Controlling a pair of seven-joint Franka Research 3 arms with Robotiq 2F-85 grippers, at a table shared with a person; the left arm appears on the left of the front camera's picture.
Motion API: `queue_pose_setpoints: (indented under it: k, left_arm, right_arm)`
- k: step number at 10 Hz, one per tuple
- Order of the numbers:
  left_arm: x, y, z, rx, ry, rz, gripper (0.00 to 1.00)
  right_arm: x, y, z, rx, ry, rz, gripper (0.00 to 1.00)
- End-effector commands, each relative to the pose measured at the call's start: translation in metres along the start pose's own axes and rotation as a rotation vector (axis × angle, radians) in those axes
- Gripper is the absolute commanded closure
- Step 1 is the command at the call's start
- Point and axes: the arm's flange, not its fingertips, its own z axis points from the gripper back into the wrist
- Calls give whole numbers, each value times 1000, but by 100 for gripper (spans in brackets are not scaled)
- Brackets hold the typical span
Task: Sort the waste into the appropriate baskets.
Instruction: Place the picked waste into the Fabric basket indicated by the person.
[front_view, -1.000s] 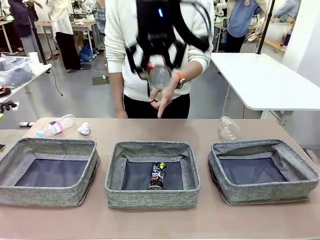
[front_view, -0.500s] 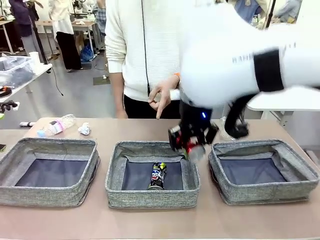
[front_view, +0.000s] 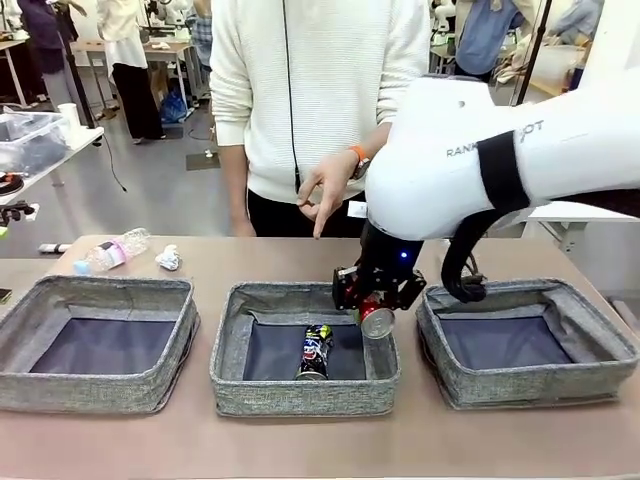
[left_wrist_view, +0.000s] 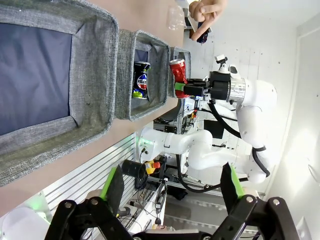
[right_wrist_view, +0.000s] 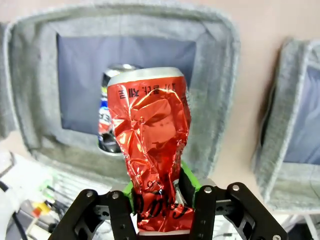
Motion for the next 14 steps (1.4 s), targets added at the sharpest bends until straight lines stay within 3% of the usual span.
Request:
queue_pose_setpoints:
  k: [1,3,4,5,6,12,14]
  left_arm:
    - [-1,-4,1,-17,-3,1,0]
    - [-1,-4,1,-17,-3,1,0]
    - [-1,-4,1,-17,-3,1,0]
    - [-1,-4,1,-17,-3,1,0]
    - [-1,-4,1,-17,-3,1,0]
    - [-1,-4,1,-17,-3,1,0]
    - [-1,-4,1,-17,-3,1,0]
  right_arm:
    - [5,5,-4,47,-5,13,72]
    - [4,4,-4,47,-2,10,72]
    - [4,4,-4,54,-6,9,14]
    - [4,4,-3,53,-7,18,13]
    - [5,3,-3,53,-5,15,0]
    - [7,-5,3,137,-24,-4,0]
    - [7,-12,12,234,-48,-7,0]
